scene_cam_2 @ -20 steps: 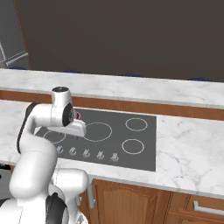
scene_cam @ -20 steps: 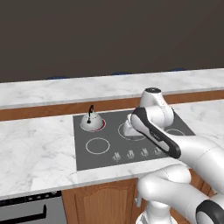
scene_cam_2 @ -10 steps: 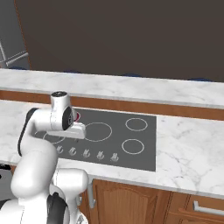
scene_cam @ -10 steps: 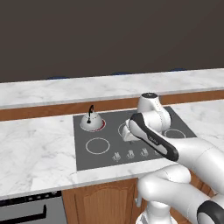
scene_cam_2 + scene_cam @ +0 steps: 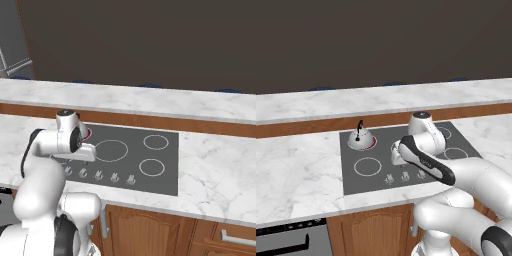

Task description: The kettle is done boiling. Turn off the stove, then wait for 300 timesteps before moving the kettle to the dining table.

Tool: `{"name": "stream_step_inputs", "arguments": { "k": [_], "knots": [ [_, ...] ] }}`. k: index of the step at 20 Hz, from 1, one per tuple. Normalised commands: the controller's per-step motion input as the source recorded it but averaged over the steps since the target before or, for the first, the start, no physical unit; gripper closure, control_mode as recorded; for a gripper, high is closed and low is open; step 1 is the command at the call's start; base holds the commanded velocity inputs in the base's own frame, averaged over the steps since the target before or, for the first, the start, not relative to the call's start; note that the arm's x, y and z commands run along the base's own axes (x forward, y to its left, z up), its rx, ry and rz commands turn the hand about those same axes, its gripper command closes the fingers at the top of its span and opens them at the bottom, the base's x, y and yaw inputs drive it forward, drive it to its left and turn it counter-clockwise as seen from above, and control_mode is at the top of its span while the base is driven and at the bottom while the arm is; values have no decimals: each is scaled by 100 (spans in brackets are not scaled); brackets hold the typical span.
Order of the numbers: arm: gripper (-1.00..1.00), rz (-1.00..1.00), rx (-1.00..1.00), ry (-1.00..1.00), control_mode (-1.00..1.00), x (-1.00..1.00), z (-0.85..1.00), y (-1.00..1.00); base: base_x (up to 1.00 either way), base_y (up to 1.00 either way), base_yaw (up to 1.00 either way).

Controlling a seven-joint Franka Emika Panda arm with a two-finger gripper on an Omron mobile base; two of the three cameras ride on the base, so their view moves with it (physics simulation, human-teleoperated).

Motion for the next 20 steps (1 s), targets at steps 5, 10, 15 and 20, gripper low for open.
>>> {"name": "stream_step_inputs", "arguments": {
  "k": [5, 10, 15, 20],
  "knots": [
    [-100, 0, 0, 0, -100, 21, -17, 0, 0, 0, 0],
    [-100, 0, 0, 0, -100, 18, -20, 0, 0, 0, 0],
    [-100, 0, 0, 0, -100, 13, -23, 1, 0, 0, 0],
    [-100, 0, 0, 0, -100, 5, -24, 4, 0, 0, 0]
  ]
}}
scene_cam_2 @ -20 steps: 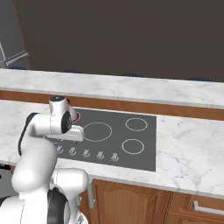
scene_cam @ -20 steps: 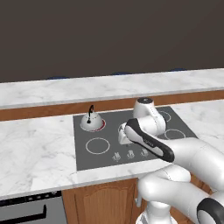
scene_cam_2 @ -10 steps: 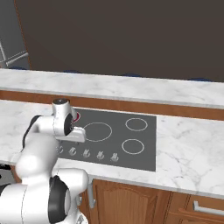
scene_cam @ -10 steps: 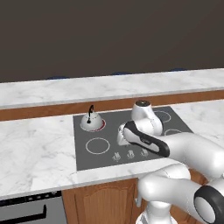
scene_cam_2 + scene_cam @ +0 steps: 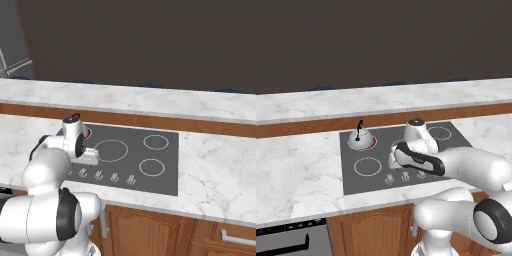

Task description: The kettle is done boiling. Turn off the stove, then wait for 300 timesteps before moving the kettle to the dining table.

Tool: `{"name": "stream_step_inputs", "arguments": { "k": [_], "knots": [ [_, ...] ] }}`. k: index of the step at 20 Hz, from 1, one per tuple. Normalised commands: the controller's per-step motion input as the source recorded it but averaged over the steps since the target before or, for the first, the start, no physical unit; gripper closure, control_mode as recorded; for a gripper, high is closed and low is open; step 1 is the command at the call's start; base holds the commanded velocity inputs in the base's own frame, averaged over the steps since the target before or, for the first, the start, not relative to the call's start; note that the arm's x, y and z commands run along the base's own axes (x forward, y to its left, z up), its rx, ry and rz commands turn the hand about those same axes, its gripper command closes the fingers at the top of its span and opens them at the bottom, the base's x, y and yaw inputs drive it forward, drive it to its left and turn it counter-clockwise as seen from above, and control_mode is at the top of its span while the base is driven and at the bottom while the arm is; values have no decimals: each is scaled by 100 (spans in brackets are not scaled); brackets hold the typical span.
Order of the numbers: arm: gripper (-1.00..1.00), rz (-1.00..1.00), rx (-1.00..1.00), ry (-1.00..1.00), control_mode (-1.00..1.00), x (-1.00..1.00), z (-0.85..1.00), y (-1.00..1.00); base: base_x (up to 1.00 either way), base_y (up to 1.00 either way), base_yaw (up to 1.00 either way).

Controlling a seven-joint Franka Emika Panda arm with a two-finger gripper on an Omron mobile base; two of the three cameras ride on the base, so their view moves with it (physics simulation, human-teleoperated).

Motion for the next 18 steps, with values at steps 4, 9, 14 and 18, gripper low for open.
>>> {"name": "stream_step_inputs", "arguments": {
  "k": [4, 9, 14, 18],
  "knots": [
    [-100, 0, 0, 0, -100, 2, -25, 2, 0, 0, 0],
    [-100, 0, 0, 0, -100, 0, -16, 1, 0, 0, 0],
    [-100, 0, 0, 0, -100, 0, -17, 1, 0, 0, 0],
    [-100, 0, 0, 0, -100, 0, -18, 1, 0, 0, 0]
  ]
}}
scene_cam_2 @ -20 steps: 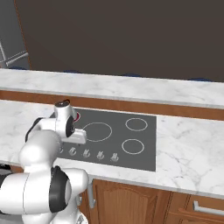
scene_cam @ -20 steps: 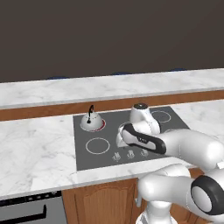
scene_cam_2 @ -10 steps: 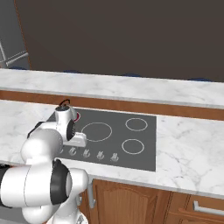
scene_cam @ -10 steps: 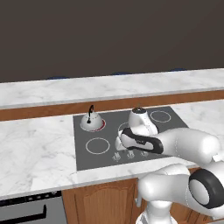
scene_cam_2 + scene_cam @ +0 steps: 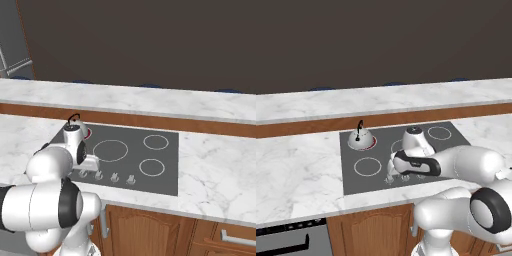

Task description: The kettle is done boiling. Turn off the stove, then wait for 300 timesteps before moving the kettle to the dining table.

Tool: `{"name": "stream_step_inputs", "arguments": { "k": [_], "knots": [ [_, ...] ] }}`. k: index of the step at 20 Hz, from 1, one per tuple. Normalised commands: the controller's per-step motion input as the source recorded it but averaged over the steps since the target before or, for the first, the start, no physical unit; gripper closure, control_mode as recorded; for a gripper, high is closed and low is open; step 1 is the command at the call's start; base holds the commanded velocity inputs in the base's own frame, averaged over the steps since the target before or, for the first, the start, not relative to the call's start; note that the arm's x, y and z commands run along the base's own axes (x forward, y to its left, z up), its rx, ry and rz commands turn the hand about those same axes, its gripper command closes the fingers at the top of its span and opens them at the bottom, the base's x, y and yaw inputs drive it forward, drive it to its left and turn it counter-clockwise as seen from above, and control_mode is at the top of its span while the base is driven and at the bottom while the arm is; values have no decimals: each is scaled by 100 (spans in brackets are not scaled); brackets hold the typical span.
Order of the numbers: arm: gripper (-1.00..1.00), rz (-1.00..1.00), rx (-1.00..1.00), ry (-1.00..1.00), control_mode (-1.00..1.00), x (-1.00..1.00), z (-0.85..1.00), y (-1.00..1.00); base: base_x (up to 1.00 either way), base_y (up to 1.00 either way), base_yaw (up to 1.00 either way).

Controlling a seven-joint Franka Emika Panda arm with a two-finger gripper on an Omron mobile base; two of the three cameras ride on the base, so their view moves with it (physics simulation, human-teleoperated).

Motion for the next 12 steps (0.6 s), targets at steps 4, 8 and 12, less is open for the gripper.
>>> {"name": "stream_step_inputs", "arguments": {
  "k": [4, 8, 12],
  "knots": [
    [-100, 0, 0, 0, -100, 0, -16, 0, 0, 0, 0],
    [-100, 0, 0, 0, -100, 0, -2, 0, 0, 0, 0],
    [-100, 0, 0, 0, -100, 1, -1, 0, 0, 0, 0]
  ]
}}
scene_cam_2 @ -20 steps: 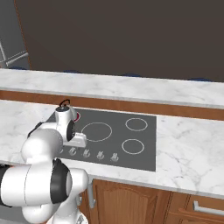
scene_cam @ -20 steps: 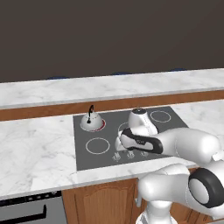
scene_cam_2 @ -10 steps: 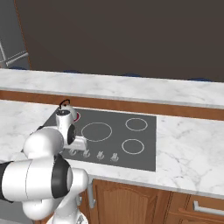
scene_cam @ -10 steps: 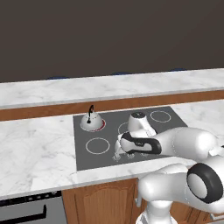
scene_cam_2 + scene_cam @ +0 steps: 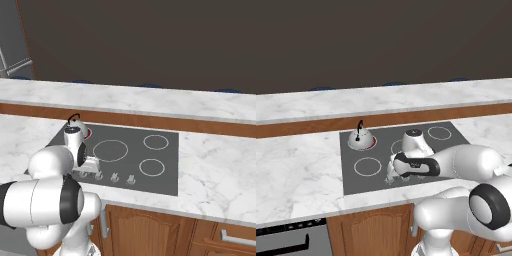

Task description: The kettle is done boiling. Turn off the stove, then wait for 300 timesteps before moving the kettle to the dining table.

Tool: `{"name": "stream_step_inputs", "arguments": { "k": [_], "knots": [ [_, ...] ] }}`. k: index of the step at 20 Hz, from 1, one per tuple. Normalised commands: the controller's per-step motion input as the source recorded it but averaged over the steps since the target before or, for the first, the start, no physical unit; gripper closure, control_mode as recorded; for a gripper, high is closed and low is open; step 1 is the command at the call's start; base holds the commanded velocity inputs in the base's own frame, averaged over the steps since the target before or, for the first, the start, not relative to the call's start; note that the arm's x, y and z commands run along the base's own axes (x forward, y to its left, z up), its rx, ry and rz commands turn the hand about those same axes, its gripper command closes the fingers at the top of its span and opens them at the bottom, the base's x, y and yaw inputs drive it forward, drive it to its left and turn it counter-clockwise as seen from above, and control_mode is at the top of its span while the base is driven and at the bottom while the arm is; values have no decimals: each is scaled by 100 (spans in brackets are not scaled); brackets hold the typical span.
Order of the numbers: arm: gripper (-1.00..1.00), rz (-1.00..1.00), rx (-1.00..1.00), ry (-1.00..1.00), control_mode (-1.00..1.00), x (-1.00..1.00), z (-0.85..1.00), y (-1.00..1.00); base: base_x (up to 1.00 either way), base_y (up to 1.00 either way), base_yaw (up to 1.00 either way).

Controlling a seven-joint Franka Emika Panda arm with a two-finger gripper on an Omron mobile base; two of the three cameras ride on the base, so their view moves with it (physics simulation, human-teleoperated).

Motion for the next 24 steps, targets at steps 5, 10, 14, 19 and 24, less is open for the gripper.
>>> {"name": "stream_step_inputs", "arguments": {
  "k": [5, 10, 14, 19, 24],
  "knots": [
    [-100, 0, 0, 0, -100, 1, -2, 0, 0, 0, 0],
    [-100, 0, 0, 0, -100, 0, -3, 0, 0, 0, 0],
    [-100, 0, 0, -3, -100, 3, -2, 0, 0, 0, 0],
    [-100, 0, 0, -4, -100, 6, -1, 0, 0, 0, 0],
    [-100, 0, 0, -1, -100, 0, -5, 0, 0, 0, 0]
  ]
}}
